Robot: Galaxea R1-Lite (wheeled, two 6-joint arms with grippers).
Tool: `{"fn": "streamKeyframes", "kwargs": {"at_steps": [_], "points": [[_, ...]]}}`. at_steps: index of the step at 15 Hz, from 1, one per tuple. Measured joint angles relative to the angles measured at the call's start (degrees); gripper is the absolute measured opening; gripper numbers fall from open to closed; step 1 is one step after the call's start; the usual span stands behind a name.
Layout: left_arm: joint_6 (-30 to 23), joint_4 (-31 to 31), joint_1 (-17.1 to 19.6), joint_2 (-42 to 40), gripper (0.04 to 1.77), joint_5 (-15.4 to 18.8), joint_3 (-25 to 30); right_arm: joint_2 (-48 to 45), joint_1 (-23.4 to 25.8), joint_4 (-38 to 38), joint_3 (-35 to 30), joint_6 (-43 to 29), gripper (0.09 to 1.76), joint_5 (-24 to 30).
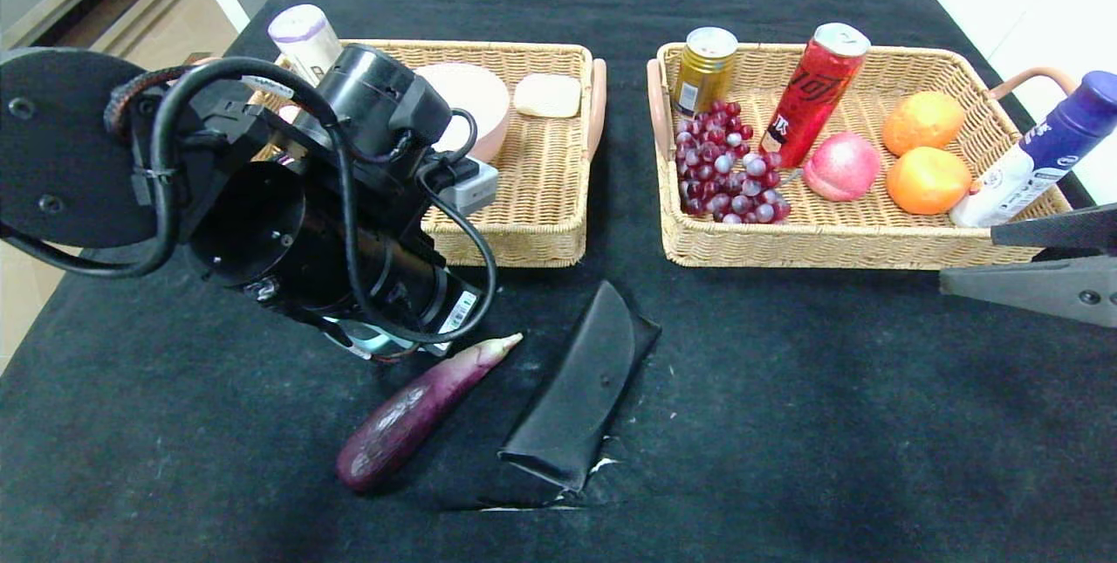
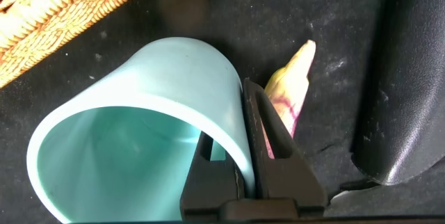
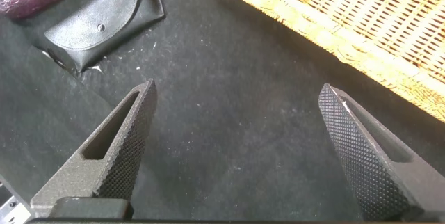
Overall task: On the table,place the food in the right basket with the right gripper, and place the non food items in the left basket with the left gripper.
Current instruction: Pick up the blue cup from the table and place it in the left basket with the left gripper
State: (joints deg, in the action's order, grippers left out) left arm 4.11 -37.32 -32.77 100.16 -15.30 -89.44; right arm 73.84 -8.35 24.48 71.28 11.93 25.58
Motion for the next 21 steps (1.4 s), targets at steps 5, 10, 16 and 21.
{"fn": "streamKeyframes", "kwargs": {"at_steps": [5,10,16,21], "points": [[0.2,-2.0,-0.4,-0.8,0.19,-2.0,-1.3,0.0,-0.1,0.0,0.0,0.0,1.7,0.0],[0.4,-6.1,-1.2,-2.6,0.19,-3.1,-4.6,0.0,-0.1,0.0,-0.2,0.0,1.7,0.0],[0.5,-9.6,-4.2,-5.3,0.19,-6.9,-8.4,0.2,-0.2,0.0,-0.3,0.0,1.7,0.0],[0.7,-9.4,-5.7,-6.6,0.19,-9.8,-10.1,0.2,-0.2,0.0,-0.3,0.0,1.7,0.0]]}}
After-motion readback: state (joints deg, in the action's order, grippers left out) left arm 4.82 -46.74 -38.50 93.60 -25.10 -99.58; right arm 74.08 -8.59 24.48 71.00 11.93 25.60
